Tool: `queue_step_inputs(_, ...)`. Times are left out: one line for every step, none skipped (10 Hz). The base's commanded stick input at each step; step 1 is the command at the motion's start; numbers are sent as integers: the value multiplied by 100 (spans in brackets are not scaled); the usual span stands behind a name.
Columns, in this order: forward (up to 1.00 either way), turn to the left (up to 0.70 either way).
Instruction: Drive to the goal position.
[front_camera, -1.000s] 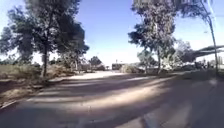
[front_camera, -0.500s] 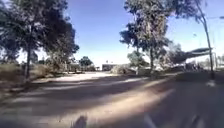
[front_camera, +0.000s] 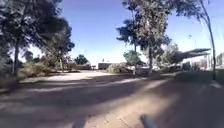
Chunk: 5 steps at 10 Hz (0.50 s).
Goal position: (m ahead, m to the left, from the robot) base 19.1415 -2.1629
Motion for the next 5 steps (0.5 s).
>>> queue_step_inputs(100,0)
queue_step_inputs(100,0)
queue_step_inputs(100,0)
queue_step_inputs(100,0)
queue_step_inputs(100,0)
